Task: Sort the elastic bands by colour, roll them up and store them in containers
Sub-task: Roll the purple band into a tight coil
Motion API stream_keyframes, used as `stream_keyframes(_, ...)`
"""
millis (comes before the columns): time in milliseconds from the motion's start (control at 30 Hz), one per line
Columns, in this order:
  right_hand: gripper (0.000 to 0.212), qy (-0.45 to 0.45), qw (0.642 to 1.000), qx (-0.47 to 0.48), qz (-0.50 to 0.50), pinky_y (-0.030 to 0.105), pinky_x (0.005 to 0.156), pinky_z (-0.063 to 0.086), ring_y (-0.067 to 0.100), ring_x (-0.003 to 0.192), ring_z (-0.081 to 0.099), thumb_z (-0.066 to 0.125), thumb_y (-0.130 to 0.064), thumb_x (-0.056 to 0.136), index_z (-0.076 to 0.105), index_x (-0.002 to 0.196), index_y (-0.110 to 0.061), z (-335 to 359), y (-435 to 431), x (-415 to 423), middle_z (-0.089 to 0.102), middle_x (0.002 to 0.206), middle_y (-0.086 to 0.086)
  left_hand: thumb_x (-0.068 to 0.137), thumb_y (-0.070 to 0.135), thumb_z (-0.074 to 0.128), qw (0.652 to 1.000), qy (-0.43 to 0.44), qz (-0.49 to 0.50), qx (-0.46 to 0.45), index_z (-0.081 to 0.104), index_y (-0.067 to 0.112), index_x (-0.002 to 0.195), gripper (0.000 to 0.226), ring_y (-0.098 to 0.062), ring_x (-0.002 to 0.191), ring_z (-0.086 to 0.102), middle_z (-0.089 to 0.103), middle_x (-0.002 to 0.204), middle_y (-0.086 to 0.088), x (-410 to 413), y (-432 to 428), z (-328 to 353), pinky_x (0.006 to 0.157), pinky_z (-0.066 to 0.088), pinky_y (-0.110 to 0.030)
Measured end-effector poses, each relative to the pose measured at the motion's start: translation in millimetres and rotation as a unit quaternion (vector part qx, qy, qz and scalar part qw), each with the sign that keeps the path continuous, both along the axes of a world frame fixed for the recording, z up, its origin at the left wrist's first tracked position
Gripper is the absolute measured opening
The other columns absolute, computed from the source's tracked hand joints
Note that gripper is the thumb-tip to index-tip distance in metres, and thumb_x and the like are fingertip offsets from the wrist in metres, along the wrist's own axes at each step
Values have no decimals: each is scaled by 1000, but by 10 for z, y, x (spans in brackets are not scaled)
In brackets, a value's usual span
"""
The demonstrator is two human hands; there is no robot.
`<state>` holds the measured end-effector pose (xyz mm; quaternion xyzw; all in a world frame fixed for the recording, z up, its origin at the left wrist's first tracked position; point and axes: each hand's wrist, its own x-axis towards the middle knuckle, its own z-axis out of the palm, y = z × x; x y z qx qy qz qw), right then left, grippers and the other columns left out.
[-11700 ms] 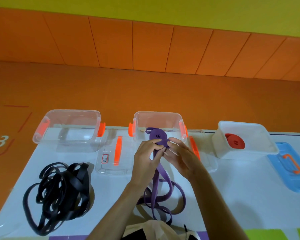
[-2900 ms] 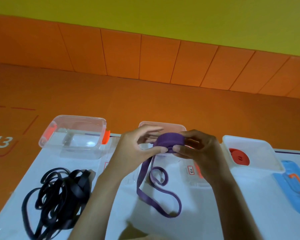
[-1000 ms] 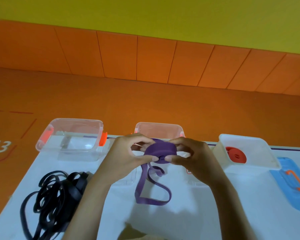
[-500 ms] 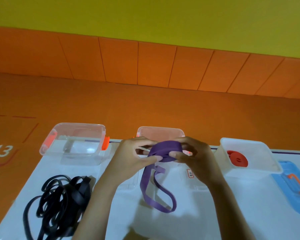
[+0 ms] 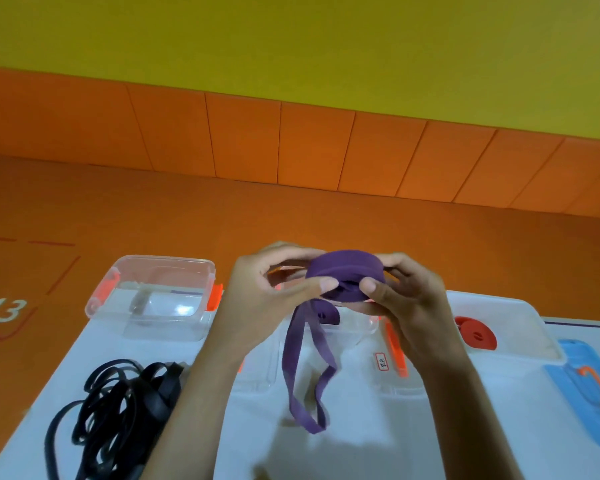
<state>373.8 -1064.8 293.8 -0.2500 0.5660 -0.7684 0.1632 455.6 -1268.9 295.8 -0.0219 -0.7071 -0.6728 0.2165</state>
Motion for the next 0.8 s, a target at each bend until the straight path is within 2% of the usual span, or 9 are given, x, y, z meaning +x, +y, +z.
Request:
stream_keyframes(133, 39, 27, 999, -37, 1, 39, 77, 65, 42, 100, 76, 88, -23, 84, 68, 111, -3, 6, -54, 17, 74, 116, 22, 74, 31, 91, 999, 15, 21, 46, 83, 25, 104, 31, -18, 101, 76, 80, 107, 0, 46, 12, 40, 86, 60, -24)
stream_keyframes(267, 38, 17, 1000, 0, 15, 43, 81, 64, 40, 104, 75, 88, -25, 85, 68, 110, -5, -140, -36, 13, 74, 115, 21, 74, 16, 95, 1000, -4, 25, 17, 85, 25, 101, 30, -18, 98, 76, 78, 105, 3, 62, -27, -23, 83, 59, -21)
stream_keyframes(333, 28, 87, 990, 107, -7, 36, 82, 64, 28, 107, 76, 86, -24, 87, 73, 111, -15, -199, 14, -15, 78, 114, 8, 73, 13, 96, 999, -25, 29, -3, 85, 27, 97, 30, -15, 93, 77, 78, 101, 4, 69, -36, -88, 80, 59, -20)
stream_keyframes(400, 28, 180, 949, 255, -31, 24, 83, 59, 11, 107, 74, 85, -30, 86, 76, 112, -27, -242, 74, -58, 78, 113, -12, 72, 18, 97, 998, -49, 29, -37, 84, 29, 94, 28, -13, 90, 75, 78, 98, 6, 75, -27, -175, 81, 59, -22)
stream_keyframes(467, 36, 204, 928, 309, -30, 21, 81, 58, 9, 105, 73, 82, -40, 81, 77, 115, -28, -259, 121, -77, 78, 107, -19, 73, 21, 96, 996, -73, 18, -47, 83, 31, 95, 27, -9, 88, 74, 79, 96, 8, 74, -2, -255, 79, 58, -21)
stream_keyframes(533, 40, 192, 937, 291, -25, 25, 78, 61, 15, 102, 75, 80, -40, 80, 78, 116, -23, -262, 161, -74, 79, 104, -13, 75, 20, 96, 996, -90, 6, -23, 83, 30, 97, 28, -7, 90, 77, 81, 95, 8, 69, 18, -314, 77, 59, -19)
stream_keyframes(600, 37, 163, 956, 242, -15, 29, 76, 64, 22, 99, 77, 82, -31, 80, 78, 115, -21, -270, 199, -56, 81, 102, -5, 75, 19, 96, 995, -102, 1, -9, 84, 30, 99, 29, -8, 95, 78, 82, 98, 8, 71, 23, -358, 78, 59, -19)
stream_keyframes(700, 35, 115, 977, 180, -1, 27, 75, 63, 26, 98, 78, 84, -20, 79, 77, 113, -17, -291, 222, -49, 81, 102, 3, 75, 14, 96, 992, -117, -39, 14, 85, 25, 101, 31, -15, 97, 80, 83, 100, 2, 79, -18, -406, 80, 60, -20)
stream_keyframes(800, 34, 102, 973, 205, 15, 34, 80, 64, 26, 101, 77, 84, -17, 82, 76, 114, -15, -333, 217, -63, 81, 105, 4, 75, 13, 96, 991, -123, -55, -17, 84, 21, 103, 32, -17, 93, 80, 83, 97, 1, 72, -55, -417, 78, 62, -23)
